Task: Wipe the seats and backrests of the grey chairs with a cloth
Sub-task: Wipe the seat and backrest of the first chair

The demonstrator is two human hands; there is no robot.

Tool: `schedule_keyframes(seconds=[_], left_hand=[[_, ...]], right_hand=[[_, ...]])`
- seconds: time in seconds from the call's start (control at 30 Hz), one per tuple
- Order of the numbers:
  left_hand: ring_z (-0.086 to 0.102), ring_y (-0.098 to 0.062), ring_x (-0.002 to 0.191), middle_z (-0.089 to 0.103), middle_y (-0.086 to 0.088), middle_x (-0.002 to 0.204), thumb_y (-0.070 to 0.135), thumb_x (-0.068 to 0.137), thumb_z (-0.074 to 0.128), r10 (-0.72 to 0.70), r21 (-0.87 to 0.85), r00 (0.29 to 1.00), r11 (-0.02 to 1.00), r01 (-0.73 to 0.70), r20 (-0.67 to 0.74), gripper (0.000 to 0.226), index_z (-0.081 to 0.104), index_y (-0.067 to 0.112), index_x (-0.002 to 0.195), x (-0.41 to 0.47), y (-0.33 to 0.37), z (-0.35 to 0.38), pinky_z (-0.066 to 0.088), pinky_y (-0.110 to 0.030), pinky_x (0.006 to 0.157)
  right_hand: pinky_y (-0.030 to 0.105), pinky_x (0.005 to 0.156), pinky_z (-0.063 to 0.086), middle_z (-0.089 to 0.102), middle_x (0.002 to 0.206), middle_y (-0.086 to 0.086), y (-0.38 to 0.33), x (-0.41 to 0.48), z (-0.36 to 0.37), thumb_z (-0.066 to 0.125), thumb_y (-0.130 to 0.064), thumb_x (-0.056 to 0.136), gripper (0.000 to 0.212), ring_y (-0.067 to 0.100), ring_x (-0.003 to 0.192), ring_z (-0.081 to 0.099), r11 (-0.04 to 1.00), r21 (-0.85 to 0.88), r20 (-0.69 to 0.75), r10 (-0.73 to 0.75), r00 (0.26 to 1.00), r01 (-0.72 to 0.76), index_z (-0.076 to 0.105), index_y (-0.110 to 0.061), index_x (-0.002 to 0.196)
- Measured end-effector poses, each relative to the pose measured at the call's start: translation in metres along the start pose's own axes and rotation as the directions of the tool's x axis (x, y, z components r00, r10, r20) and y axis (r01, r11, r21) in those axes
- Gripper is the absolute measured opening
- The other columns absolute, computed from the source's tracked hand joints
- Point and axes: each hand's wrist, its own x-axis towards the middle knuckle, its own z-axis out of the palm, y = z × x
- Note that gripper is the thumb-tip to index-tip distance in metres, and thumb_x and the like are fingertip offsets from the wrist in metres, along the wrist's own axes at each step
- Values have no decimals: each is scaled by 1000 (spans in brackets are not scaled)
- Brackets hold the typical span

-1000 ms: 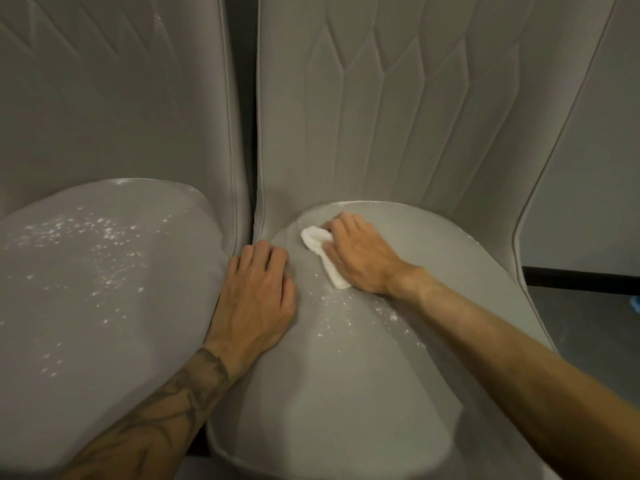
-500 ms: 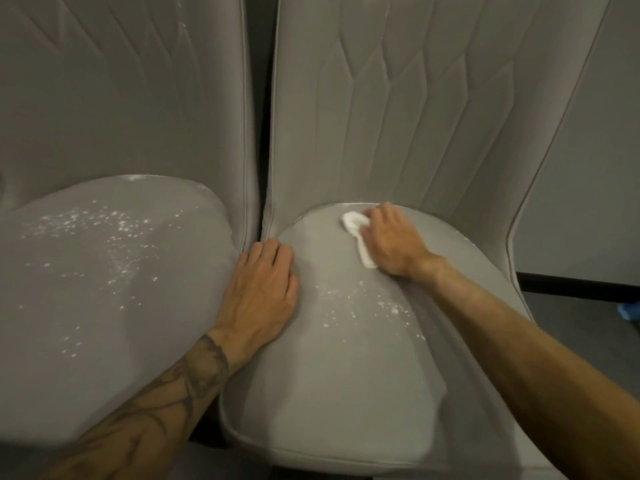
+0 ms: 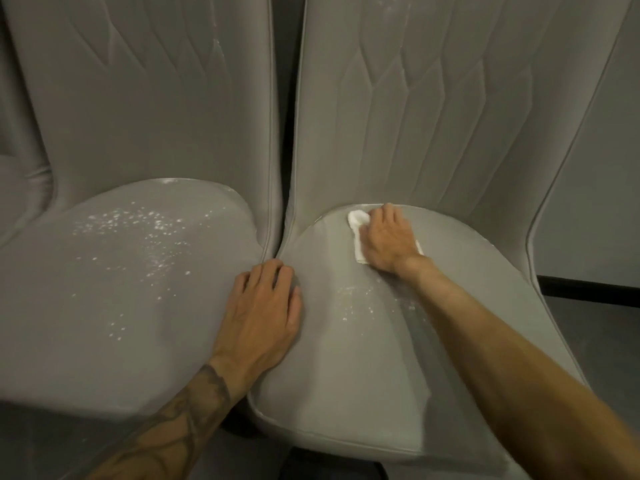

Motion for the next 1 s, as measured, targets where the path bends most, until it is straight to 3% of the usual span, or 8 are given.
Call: schedule_keyframes(seconds=[0.1, 0.2, 0.33, 0.43, 0.57, 0.63, 0.83, 1.0], left_hand=[[55, -26, 101, 57, -5, 116, 30, 102, 38, -10, 13, 1000, 1000, 10, 8, 22, 55, 18, 109, 0, -1, 0, 45, -43, 91], [56, -29, 102, 58, -8, 118, 29, 101, 35, 1, 23, 1000, 1000, -2, 31, 27, 57, 16, 112, -1, 0, -4, 46, -45, 91], [56, -29, 100, 59, -8, 117, 28, 100, 34, 3, 13, 1000, 1000, -4, 22, 30, 57, 15, 112, 0, 3, -6, 46, -46, 90], [55, -29, 100, 58, -8, 117, 28, 99, 35, -4, 7, 1000, 1000, 4, 27, 28, 57, 15, 112, 0, 3, -5, 46, -46, 91], [56, -30, 99, 58, -10, 116, 27, 98, 35, 5, 8, 1000, 1000, -5, 22, 29, 58, 13, 111, 1, 3, -4, 46, -47, 89], [55, -30, 99, 58, -9, 116, 27, 97, 37, 8, 16, 1000, 1000, -8, 19, 27, 57, 14, 110, 0, 2, -3, 45, -46, 89], [54, -31, 97, 57, -9, 114, 26, 96, 38, 11, 10, 1000, 1000, -11, -3, 24, 54, 15, 109, 1, 2, -2, 43, -47, 87], [54, -30, 97, 56, -8, 115, 25, 96, 38, 21, 0, 1000, 1000, -21, 3, 24, 54, 15, 109, 1, 0, -3, 43, -46, 87]], right_hand=[[47, 97, 34, 50, 130, 18, -54, -19, 9, 34, -31, 106, 37, 36, 116, 45, 976, 90, -22, -196, 980, 197, 47, -6, 128], [43, 93, 36, 52, 123, 13, -37, -37, -1, 39, -32, 105, 32, 33, 109, 47, 919, 106, -39, -379, 925, 381, 51, -10, 125], [43, 102, 34, 51, 127, 15, 68, -32, -14, 36, -28, 106, 32, 35, 117, 48, 994, 63, 0, -84, 996, 84, 50, -9, 129], [45, 105, 33, 50, 130, 19, 70, -40, -14, 31, -30, 107, 37, 36, 120, 45, 998, -8, -4, 64, 998, -64, 47, -5, 129], [44, 96, 31, 51, 124, 16, -4, -69, -4, 35, -32, 106, 34, 34, 111, 46, 971, 82, -16, -222, 975, 223, 50, -8, 124], [43, 95, 36, 51, 122, 12, 9, -83, -12, 37, -32, 106, 33, 32, 108, 47, 936, 86, -7, -342, 940, 341, 51, -11, 127], [43, 103, 34, 49, 131, 15, 102, -76, -25, 31, -29, 107, 37, 34, 118, 46, 997, -61, 1, 56, 998, -56, 46, -8, 132], [45, 86, 41, 53, 115, 11, 45, -119, -15, 36, -32, 106, 30, 31, 98, 49, 956, 35, -11, -292, 956, 292, 52, -12, 120]])
